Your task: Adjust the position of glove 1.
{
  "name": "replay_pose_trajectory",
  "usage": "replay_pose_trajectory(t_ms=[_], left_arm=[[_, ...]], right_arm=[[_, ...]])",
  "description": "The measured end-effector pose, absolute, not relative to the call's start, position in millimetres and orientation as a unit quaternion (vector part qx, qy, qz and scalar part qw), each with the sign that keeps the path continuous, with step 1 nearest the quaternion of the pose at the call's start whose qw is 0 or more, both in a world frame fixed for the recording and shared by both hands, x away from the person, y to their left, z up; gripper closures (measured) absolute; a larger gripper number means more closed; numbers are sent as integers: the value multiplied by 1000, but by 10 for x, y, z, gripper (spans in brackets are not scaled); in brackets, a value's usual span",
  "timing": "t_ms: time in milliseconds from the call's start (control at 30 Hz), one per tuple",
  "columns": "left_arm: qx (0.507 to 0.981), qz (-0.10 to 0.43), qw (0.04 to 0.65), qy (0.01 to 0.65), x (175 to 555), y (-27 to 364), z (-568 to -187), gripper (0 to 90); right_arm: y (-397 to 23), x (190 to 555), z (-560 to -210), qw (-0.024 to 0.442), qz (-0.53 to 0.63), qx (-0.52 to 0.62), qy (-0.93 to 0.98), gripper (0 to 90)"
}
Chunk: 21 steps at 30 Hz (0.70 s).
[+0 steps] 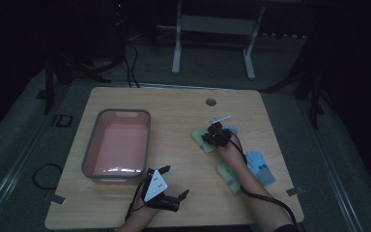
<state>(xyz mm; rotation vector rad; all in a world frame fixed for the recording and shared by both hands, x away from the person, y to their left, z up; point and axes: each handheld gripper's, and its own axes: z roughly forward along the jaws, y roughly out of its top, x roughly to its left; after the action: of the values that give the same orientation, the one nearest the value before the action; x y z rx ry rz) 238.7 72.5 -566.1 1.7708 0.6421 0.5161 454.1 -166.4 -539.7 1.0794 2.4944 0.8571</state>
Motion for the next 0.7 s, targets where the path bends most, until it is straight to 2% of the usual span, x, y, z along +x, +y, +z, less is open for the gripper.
replay_pose_trajectory(t_ms=[367,700], left_arm=[[750,222,562,270,2378,725,-5662,2],[751,225,560,266,2369,714,-5663,2]], right_arm=[[-1516,4011,-5037,162,332,467,804,858],[-1468,3493,-4969,158,352,497,777,860]])
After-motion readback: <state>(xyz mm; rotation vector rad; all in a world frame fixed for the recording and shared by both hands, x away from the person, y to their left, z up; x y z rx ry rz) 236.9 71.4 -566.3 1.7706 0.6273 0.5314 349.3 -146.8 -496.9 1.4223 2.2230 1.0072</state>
